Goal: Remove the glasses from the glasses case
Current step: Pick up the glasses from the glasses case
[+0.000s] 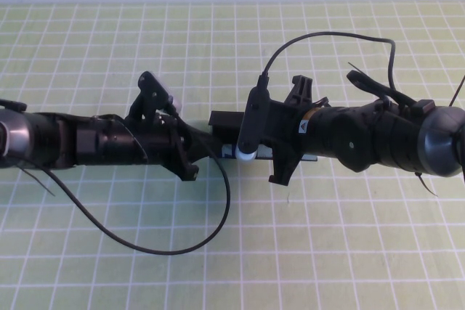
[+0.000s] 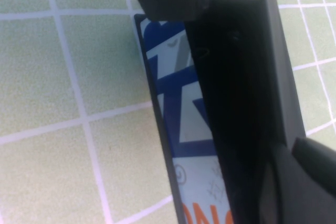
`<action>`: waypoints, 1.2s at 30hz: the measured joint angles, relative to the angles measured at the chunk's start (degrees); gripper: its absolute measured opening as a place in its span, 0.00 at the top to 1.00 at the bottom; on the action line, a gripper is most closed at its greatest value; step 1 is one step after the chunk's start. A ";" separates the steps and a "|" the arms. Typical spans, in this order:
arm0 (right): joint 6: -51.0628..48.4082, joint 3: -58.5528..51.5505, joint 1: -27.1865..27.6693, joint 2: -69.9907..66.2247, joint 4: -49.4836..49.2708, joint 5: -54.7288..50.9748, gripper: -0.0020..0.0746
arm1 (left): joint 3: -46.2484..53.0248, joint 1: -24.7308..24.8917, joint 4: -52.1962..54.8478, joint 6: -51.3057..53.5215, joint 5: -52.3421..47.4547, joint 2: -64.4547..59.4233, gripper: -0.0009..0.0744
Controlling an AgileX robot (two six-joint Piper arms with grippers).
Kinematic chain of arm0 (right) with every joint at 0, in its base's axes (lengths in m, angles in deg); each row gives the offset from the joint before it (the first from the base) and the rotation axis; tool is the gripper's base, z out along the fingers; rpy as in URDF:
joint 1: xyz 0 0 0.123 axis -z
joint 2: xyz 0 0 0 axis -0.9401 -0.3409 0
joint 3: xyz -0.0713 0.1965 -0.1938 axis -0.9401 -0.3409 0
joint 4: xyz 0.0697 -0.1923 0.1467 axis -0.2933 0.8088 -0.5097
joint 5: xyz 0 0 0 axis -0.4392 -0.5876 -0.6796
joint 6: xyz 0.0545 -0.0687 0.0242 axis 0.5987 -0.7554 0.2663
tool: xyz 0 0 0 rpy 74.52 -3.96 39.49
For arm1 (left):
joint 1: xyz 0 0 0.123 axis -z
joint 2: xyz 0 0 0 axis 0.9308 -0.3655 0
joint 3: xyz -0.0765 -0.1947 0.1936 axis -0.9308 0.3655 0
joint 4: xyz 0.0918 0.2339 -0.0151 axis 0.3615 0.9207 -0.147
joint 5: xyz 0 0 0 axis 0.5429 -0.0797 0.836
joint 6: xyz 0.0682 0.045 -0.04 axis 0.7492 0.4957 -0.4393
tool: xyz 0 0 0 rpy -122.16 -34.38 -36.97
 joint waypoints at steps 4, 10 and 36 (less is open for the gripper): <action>0.00 0.00 0.00 0.00 0.00 0.03 0.96 | -1.63 0.00 0.00 0.27 0.00 0.00 0.99; 0.10 0.00 0.09 0.00 -0.22 0.46 0.96 | -3.36 0.00 0.11 0.27 0.00 -0.03 0.99; 0.10 0.00 0.22 0.00 -1.69 0.59 0.96 | -6.37 0.95 0.00 4.99 -0.72 -3.54 0.99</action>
